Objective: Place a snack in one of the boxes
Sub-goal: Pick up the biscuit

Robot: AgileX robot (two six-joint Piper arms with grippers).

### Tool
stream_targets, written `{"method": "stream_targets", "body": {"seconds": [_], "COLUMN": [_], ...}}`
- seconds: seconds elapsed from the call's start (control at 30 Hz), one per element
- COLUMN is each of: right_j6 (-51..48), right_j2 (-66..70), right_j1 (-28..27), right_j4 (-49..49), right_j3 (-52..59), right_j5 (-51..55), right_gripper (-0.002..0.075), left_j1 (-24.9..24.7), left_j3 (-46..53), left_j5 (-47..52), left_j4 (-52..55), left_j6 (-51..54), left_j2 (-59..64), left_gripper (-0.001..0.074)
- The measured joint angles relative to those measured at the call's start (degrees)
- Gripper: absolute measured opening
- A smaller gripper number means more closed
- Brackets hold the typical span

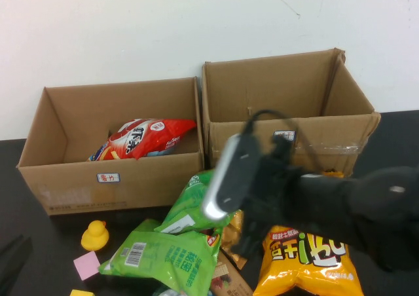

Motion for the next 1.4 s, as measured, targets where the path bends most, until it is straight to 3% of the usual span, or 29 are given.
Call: {"method": "stream_targets", "body": {"seconds": [0.2, 0.47, 0.67, 0.83, 0.93, 1.2, 1.3, 1.4], "right_j6": [-4.55, -2.49, -1.71, -1.86, -2.59, -17.97, -18.27, -15.66], "right_j2": [-7.48, -11.04, -11.04, -11.04, -11.04, -11.04, -11.04, -11.04], "right_j1": [-0.12, -0.12, -0.12, -0.12, -1.48, -10.89, -17.48, -24.72], "right_j4": [11.27, 13.59, 13.66, 13.66, 13.66, 14.44, 14.8, 14.8], "right_j3": [8.48, 19.15, 20.71, 20.8, 20.94, 20.94, 20.94, 20.94], "right_j5": [-8.43, -1.48, -0.13, 1.17, -3.14, -24.77, -24.97, -18.57], "right_gripper": [-0.0001, -0.0001, -0.0001, -0.0001, -0.0001, -0.0001, -0.0001, -0.0001], "left_j1": [0.0, 0.0, 0.0, 0.0, 0.0, 0.0, -0.13, -1.07], "left_j3": [0.0, -0.13, -7.15, -15.75, -19.46, -22.44, -22.68, -22.68], "left_j5": [1.44, 3.8, 18.83, 29.17, 33.75, 37.21, 38.48, 38.71], "left_j4": [0.0, 0.0, -2.98, -4.66, -7.22, -20.06, -22.95, -23.33], "left_j6": [-0.12, -7.94, -14.39, -13.37, -9.75, 1.45, 5.35, 6.87], "left_j2": [0.0, 3.14, 13.73, 24.01, 30.24, 43.81, 48.85, 52.56], "left_gripper": [-0.0001, -0.0001, -0.0001, -0.0001, -0.0001, -0.0001, -0.0001, -0.0001]}}
